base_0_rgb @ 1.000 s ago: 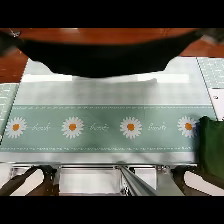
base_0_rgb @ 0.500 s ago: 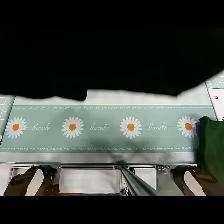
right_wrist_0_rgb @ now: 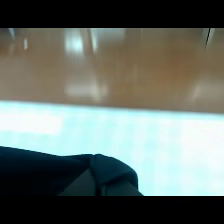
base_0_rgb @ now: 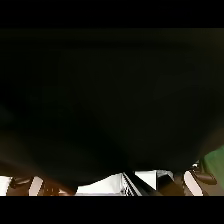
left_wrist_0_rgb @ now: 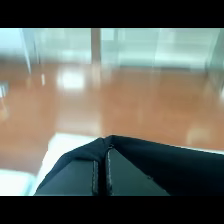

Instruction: Fold the shirts.

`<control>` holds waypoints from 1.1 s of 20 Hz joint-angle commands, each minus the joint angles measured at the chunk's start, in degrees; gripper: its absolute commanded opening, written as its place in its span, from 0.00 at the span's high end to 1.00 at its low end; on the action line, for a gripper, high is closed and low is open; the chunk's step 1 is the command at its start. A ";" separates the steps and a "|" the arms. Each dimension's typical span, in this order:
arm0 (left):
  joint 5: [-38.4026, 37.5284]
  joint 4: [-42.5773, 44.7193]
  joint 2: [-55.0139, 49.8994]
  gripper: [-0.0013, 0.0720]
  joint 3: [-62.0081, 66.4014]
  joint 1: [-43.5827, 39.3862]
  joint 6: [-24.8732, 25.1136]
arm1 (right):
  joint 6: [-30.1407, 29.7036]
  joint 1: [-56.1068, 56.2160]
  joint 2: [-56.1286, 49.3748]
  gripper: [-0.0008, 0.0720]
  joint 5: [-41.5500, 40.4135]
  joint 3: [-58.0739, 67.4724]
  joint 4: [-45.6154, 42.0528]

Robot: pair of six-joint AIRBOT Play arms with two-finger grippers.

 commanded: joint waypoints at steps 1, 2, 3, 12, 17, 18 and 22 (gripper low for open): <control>1.05 -1.70 -0.70 0.94 -15.26 0.00 0.00 | -0.24 0.00 0.22 0.95 -1.62 -13.25 -0.35; 3.26 -3.34 -1.99 0.94 -20.39 -0.04 0.00 | -0.39 0.00 -0.26 0.95 -5.07 -19.15 -0.31; 6.80 -6.58 -3.82 0.94 -25.57 -0.33 0.44 | -0.96 0.00 -1.25 0.95 -8.61 -24.22 0.33; 39.89 -14.16 -40.09 0.94 -32.20 -12.72 1.53 | -13.62 0.04 -38.56 0.95 -33.38 -28.15 18.14; 39.39 -17.51 -59.19 0.94 -21.05 -12.96 -9.49 | -3.13 0.07 -63.30 0.95 -28.63 -9.44 17.84; 38.29 -20.13 -61.18 0.94 -20.06 -12.96 -9.46 | -2.38 0.48 -66.03 0.95 -27.10 -7.56 18.21; 32.76 -22.36 -62.18 0.94 -19.96 -12.76 -8.22 | -1.97 0.85 -69.46 0.95 -23.80 -5.18 18.21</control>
